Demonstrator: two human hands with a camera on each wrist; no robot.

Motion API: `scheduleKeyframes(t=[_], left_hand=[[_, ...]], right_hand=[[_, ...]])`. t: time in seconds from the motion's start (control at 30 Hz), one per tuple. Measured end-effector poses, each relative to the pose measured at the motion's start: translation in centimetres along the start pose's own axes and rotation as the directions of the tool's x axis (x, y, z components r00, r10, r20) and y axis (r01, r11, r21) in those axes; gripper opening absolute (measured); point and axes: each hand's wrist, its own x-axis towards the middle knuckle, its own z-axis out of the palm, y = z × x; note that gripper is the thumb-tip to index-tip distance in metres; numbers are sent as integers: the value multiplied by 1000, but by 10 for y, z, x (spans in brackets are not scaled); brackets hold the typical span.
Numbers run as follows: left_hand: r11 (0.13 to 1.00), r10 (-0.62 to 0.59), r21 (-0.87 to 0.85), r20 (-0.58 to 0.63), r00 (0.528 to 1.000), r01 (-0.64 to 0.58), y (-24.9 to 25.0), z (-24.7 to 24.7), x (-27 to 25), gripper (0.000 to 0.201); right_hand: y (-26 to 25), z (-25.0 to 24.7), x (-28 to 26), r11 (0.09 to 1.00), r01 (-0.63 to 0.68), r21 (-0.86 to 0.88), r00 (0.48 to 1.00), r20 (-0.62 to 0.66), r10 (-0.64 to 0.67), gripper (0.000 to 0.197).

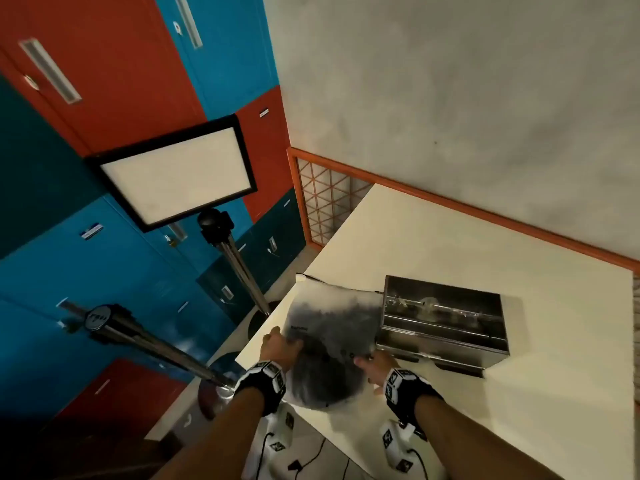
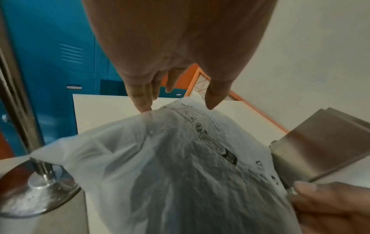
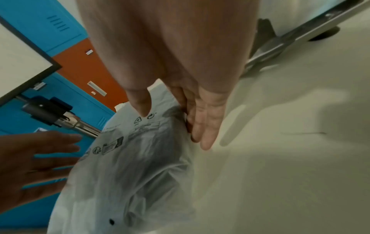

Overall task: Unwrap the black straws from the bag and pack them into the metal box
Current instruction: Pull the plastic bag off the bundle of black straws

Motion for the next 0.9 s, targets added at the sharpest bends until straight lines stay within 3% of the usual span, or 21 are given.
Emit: scheduleKeyframes(t=[0.13, 0.27, 0.5, 0.67, 0.77, 0.9], left_hand=[[996, -42, -71, 60, 997, 46, 8, 7, 5, 77], [997, -24, -70, 100, 995, 32, 15, 17, 8, 71], [985, -64, -152, 133, 989, 84, 11, 28, 10, 78], [883, -112, -395, 345, 932, 252, 6, 29, -2, 47], [844, -123, -428, 432, 893, 324, 1, 27, -10, 50], [839, -49, -481, 399, 916, 254, -8, 26, -19, 62]], right_hand=[[-13, 6, -4, 994, -54, 94, 998, 47, 49, 46], [-19, 17, 2, 996, -57, 72, 997, 57, 53, 55], [-14, 28, 25, 994, 57, 91, 997, 46, -61, 61], [-18, 21, 26, 980, 149, 130, 984, 75, -160, 60], [-27, 13, 13, 977, 183, 111, 979, 69, -191, 72], [-23, 11, 16, 959, 265, 104, 960, 66, -272, 94]])
